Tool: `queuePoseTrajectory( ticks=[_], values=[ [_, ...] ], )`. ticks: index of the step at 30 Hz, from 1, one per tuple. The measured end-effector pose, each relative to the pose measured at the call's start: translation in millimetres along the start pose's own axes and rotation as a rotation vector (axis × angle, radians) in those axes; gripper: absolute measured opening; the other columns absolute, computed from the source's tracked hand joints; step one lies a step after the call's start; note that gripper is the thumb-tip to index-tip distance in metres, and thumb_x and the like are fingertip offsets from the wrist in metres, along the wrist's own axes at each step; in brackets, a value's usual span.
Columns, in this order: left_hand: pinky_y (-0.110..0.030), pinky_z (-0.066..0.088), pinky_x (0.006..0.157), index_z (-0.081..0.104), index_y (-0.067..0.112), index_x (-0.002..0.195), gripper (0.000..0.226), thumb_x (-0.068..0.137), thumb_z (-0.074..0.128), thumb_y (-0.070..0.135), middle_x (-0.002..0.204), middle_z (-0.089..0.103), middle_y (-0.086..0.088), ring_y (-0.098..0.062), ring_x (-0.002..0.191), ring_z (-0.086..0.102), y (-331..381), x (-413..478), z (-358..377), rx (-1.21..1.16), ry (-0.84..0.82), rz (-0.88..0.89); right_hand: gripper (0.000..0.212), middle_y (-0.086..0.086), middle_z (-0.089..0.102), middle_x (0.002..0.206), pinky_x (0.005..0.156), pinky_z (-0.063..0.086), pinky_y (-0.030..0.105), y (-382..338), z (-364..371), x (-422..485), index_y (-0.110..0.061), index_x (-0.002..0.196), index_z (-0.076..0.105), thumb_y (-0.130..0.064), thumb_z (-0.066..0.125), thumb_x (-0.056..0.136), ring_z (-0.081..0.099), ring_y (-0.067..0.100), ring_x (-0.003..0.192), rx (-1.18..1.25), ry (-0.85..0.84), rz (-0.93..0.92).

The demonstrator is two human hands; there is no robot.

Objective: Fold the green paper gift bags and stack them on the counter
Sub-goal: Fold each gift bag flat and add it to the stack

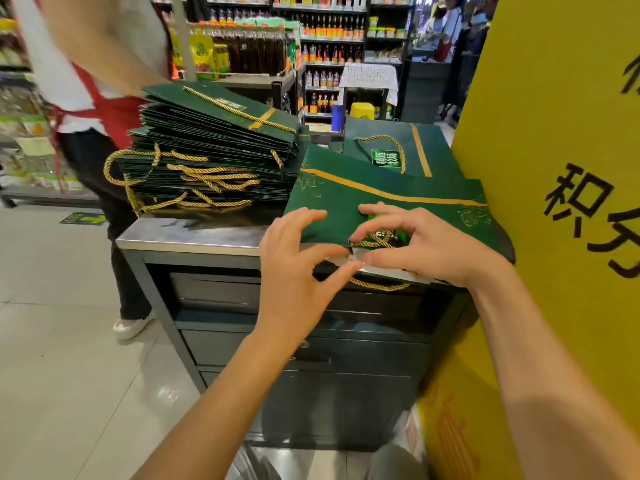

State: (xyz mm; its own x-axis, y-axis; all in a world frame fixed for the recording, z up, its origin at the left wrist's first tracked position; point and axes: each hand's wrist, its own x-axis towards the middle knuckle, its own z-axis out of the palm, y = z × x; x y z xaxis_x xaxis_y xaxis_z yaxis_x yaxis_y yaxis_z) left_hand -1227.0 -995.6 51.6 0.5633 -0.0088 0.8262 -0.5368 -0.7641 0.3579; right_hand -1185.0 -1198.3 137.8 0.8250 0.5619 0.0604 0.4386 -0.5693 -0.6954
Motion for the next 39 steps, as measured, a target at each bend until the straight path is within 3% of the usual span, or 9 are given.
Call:
queuePoseTrajectory(
  ticks=[6, 14, 22, 25, 27, 31, 34, 36, 39],
  values=[
    [-0.063, 0.037, 0.105, 0.079, 0.021, 0.084, 0.026, 0.084, 0.07, 0.045, 0.13, 0.062, -0.007, -0.022, 0.125, 0.051, 5, 2, 6, 0.051, 0.033, -0.06, 0.024, -0.02, 0.043, 0.155, 0.111, 0.014, 0.03, 3, 2, 0, -0.046, 0.107, 0.075, -0.035, 0.079, 0.086, 0.019, -0.002, 0.15, 0.044, 0.017, -0.002],
    [-0.056, 0.028, 0.116, 0.07, 0.019, 0.079, 0.015, 0.085, 0.069, 0.033, 0.124, 0.062, -0.001, -0.018, 0.11, 0.06, 8, 1, 9, 0.043, 0.034, -0.106, 0.027, -0.022, 0.044, 0.153, 0.113, 0.013, 0.031, 5, 1, -1, -0.044, 0.104, 0.076, -0.026, 0.081, 0.084, 0.021, -0.004, 0.148, 0.061, 0.026, 0.0],
    [-0.056, 0.021, 0.12, 0.057, 0.019, 0.072, 0.014, 0.08, 0.064, 0.029, 0.114, 0.064, 0.006, -0.01, 0.114, 0.059, 4, 2, -10, -0.098, -0.086, -0.104, 0.028, -0.023, 0.043, 0.154, 0.119, 0.016, 0.036, 6, 1, 2, -0.045, 0.106, 0.076, -0.029, 0.082, 0.084, 0.023, -0.003, 0.149, 0.03, 0.015, -0.003],
    [-0.057, 0.017, 0.123, 0.05, 0.022, 0.072, 0.012, 0.076, 0.061, 0.026, 0.121, 0.064, 0.006, -0.005, 0.129, 0.052, 1, 0, -26, -0.206, -0.203, -0.093, 0.034, -0.023, 0.045, 0.152, 0.118, 0.019, 0.032, 6, 1, 1, -0.046, 0.112, 0.074, -0.028, 0.082, 0.084, 0.024, -0.005, 0.147, 0.024, 0.022, -0.002],
    [-0.051, 0.022, 0.124, 0.05, 0.022, 0.075, 0.013, 0.077, 0.063, 0.024, 0.13, 0.059, 0.007, -0.005, 0.136, 0.047, -2, 0, -38, -0.268, -0.283, -0.121, 0.04, -0.025, 0.045, 0.151, 0.115, 0.018, 0.029, 6, 2, 1, -0.047, 0.117, 0.071, -0.028, 0.083, 0.083, 0.025, -0.007, 0.146, 0.017, 0.031, -0.006],
    [-0.014, 0.036, 0.105, 0.061, 0.018, 0.094, 0.017, 0.086, 0.074, 0.024, 0.132, 0.053, 0.009, -0.001, 0.129, 0.048, -8, 6, -53, -0.288, -0.23, -0.249, 0.045, -0.029, 0.045, 0.15, 0.117, 0.019, 0.029, 7, 2, 0, -0.046, 0.12, 0.069, -0.032, 0.085, 0.08, 0.028, -0.009, 0.143, -0.018, 0.038, -0.006],
    [-0.035, 0.051, 0.095, 0.056, 0.023, 0.109, 0.024, 0.091, 0.065, 0.037, 0.115, 0.058, 0.007, -0.013, 0.11, 0.058, -14, 16, -51, -0.192, -0.033, -0.453, 0.049, -0.029, 0.044, 0.15, 0.116, 0.018, 0.028, 6, 2, -1, -0.043, 0.121, 0.069, -0.034, 0.088, 0.076, 0.027, -0.01, 0.143, -0.055, 0.049, -0.003],
    [-0.048, 0.053, 0.09, 0.057, 0.022, 0.112, 0.027, 0.092, 0.067, 0.035, 0.106, 0.064, 0.005, -0.018, 0.101, 0.062, -14, 23, -47, -0.097, -0.091, -0.544, 0.052, -0.029, 0.042, 0.152, 0.115, 0.017, 0.026, 4, 3, -2, -0.041, 0.122, 0.068, -0.035, 0.089, 0.075, 0.024, -0.01, 0.144, -0.085, 0.049, -0.006],
    [-0.049, 0.052, 0.094, 0.062, 0.021, 0.115, 0.028, 0.09, 0.072, 0.031, 0.102, 0.067, 0.006, -0.016, 0.097, 0.062, -11, 30, -45, -0.042, -0.183, -0.566, 0.058, -0.03, 0.035, 0.155, 0.119, 0.009, 0.03, 3, 4, -3, -0.043, 0.125, 0.064, -0.039, 0.089, 0.073, 0.017, -0.008, 0.148, -0.144, 0.049, -0.009]
  ],
)
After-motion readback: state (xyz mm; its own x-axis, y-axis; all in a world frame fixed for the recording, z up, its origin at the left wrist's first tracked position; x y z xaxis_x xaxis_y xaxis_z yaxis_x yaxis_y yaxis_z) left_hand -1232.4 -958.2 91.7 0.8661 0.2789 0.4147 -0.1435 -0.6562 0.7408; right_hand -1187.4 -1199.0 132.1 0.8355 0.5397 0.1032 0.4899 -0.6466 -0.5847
